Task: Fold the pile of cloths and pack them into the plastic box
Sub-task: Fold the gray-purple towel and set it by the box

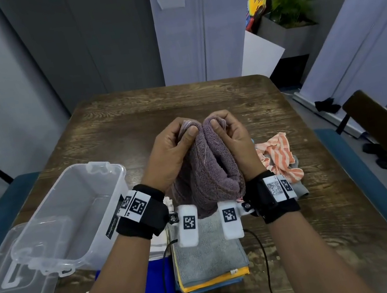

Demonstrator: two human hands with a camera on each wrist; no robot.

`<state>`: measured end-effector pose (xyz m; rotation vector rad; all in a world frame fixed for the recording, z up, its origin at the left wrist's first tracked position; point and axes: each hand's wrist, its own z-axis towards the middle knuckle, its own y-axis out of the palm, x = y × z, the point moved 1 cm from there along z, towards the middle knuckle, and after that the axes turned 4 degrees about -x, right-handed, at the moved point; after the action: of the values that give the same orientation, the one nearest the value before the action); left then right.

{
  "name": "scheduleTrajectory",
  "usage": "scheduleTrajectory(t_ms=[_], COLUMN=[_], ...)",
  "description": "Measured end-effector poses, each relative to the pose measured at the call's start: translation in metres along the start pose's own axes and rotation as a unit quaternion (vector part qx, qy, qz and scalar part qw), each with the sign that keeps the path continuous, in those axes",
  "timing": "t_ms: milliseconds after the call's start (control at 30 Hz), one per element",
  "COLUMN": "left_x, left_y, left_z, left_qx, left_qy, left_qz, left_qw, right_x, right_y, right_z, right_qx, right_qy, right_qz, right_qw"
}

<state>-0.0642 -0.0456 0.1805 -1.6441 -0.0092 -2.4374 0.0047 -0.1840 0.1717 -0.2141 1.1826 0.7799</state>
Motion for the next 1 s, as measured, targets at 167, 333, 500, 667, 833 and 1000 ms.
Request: scheduleTrajectory(t_ms=[167,333,500,667,833,1000], left_x=[-0.001,0.004,-0.008,-0.017,-0.016,-0.017], left_y=[0.008,0.018,0.02,0.01,0.001,-0.015], left_z=[-0.001,-0.004,-0.002,0.002,0.005,0.005], left_qx=[0.029,0.022,0.02,0.054,0.082,0.158], left_qy=[-0.005,-0.012,-0.04,-0.009,0.014,0.03], left_qz=[-0.057,-0.041,-0.003,0.107,0.135,0.186], left_qw=[0.998,0.999,0.999,0.993,0.987,0.969], right_x=[0.004,0.014,0.037,0.035,0.018,-0.004], right_y=[0.006,0.003,-0.005,-0.01,-0.008,-0.007], right_z=[0.003,0.004,0.023,0.012,0.007,-0.015], right_qx=[-0.033,-0.055,-0.023,0.002,0.061,-0.016], right_qy=[0.037,0.111,0.192,0.175,0.059,-0.031], right_qz=[0.024,-0.08,-0.149,-0.193,-0.258,-0.268], right_qw=[0.998,0.989,0.97,0.965,0.963,0.963])
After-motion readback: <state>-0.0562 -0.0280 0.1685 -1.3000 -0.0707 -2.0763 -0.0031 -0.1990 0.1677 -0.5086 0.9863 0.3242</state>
